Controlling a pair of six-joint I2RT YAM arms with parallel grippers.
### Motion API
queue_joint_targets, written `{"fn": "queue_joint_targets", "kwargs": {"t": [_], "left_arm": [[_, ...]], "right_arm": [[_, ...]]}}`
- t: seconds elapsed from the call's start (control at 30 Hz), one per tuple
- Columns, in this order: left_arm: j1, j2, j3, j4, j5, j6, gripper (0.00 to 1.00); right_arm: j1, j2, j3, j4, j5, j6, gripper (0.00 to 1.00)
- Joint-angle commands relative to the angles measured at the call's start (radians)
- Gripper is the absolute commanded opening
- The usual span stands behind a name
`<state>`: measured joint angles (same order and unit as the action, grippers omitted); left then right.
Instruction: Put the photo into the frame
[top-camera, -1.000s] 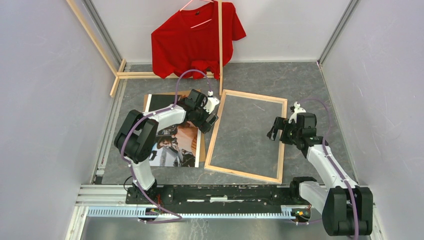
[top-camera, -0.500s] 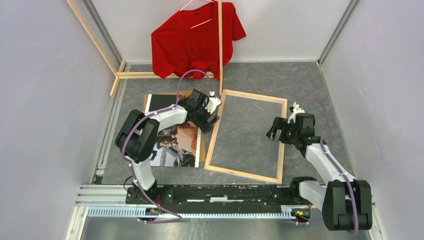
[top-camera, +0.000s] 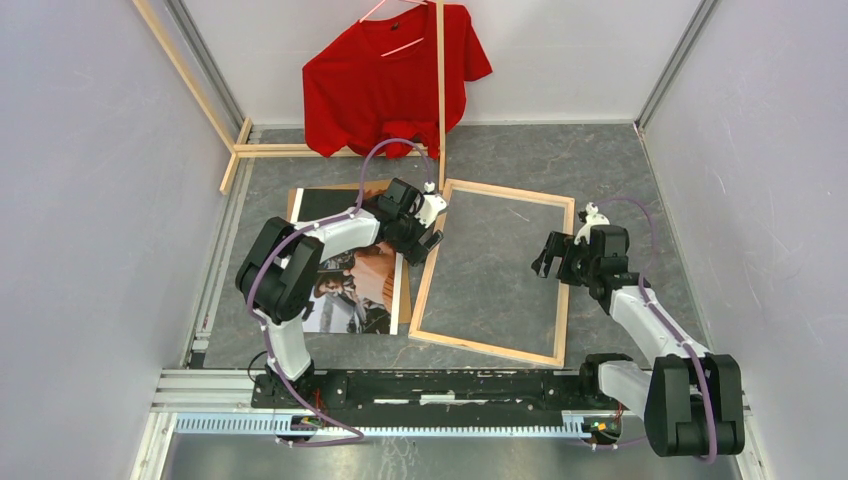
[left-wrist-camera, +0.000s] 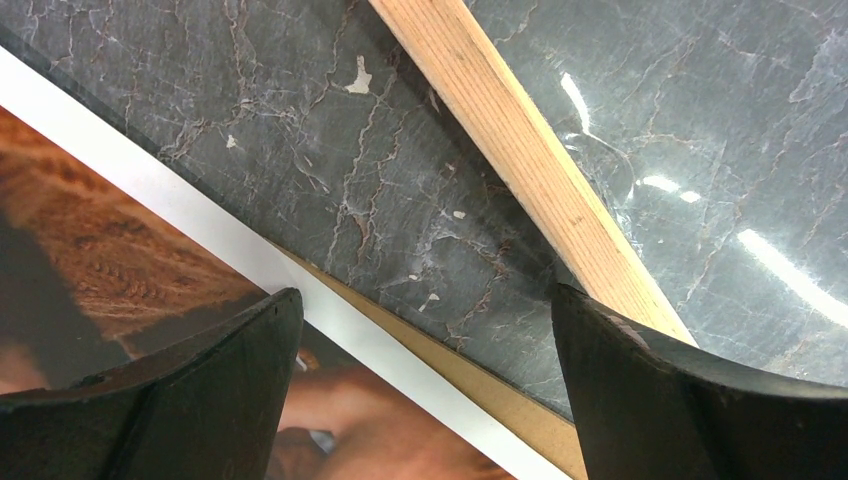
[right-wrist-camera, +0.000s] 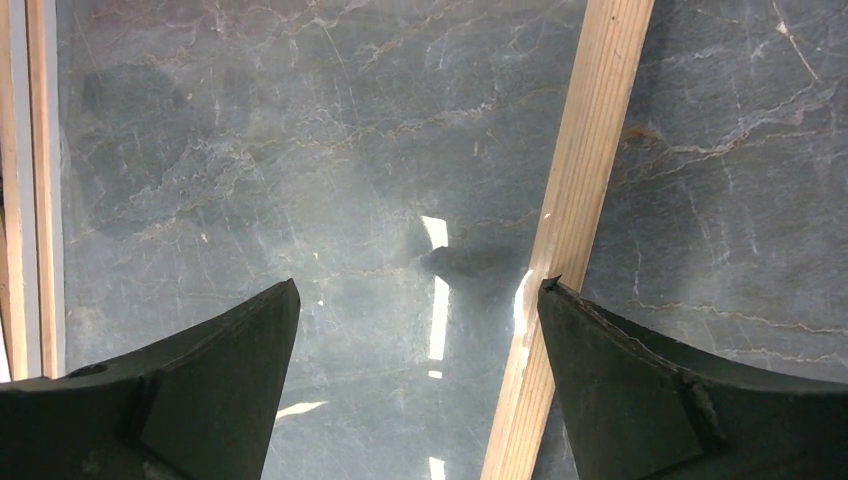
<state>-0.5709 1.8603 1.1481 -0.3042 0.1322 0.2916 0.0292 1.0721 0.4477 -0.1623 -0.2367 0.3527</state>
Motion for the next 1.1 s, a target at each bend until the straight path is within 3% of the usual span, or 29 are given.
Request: {"fn": "queue_joint_targets", "kwargs": {"t": [0.0,1.07], "left_arm": [[-0.022,0.060,-0.002,-0.019,0.052,0.026,1.00],[-0.027,0.075,-0.004,-0.013,0.052,0.041,1.00]], "right_arm": [[0.020,0.039,-0.020,0.012,-0.005,0.023,0.96],[0.110,0.169,0.031,0.070,0.026,0.048,0.94]]}}
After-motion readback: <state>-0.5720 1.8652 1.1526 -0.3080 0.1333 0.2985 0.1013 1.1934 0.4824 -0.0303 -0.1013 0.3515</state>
